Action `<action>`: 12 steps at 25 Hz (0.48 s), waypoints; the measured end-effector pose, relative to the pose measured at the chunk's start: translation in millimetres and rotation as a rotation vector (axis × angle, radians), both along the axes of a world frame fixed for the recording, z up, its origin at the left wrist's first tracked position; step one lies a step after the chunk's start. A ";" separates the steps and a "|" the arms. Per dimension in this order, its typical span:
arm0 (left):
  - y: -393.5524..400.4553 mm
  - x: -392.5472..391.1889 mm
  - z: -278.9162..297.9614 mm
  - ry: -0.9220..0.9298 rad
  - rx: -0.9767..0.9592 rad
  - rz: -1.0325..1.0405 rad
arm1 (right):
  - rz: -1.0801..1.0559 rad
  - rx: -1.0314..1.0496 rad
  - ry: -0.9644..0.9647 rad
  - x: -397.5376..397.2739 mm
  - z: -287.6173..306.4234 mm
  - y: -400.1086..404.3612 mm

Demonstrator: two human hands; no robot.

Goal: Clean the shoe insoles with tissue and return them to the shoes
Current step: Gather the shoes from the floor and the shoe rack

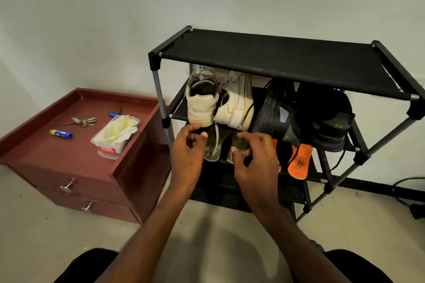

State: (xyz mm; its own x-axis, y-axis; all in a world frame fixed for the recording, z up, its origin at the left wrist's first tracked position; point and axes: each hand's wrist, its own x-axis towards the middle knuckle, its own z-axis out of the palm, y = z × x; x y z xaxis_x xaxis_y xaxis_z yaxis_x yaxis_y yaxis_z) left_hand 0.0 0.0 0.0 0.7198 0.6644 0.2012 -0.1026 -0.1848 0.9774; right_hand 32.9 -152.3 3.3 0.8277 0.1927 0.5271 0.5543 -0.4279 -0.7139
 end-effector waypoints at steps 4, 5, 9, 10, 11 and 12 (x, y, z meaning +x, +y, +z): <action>8.1 -12.0 0.4 0.053 0.215 0.020 | -0.094 -0.538 -0.122 14.5 29.1 26.5; 12.1 -9.3 2.4 0.065 0.297 0.031 | -0.125 -0.612 -0.116 22.7 35.4 33.1; 30.8 19.9 37.7 0.328 0.776 0.053 | -0.158 -0.821 -0.156 54.7 62.3 45.7; 34.6 28.7 49.5 0.433 0.884 0.050 | -0.175 -0.898 -0.182 61.6 70.5 48.1; 39.1 38.2 59.7 0.529 0.968 0.031 | -0.192 -0.981 -0.203 67.4 78.4 51.2; 42.6 47.6 68.9 0.619 1.022 -0.005 | -0.205 -1.060 -0.218 72.3 84.5 55.0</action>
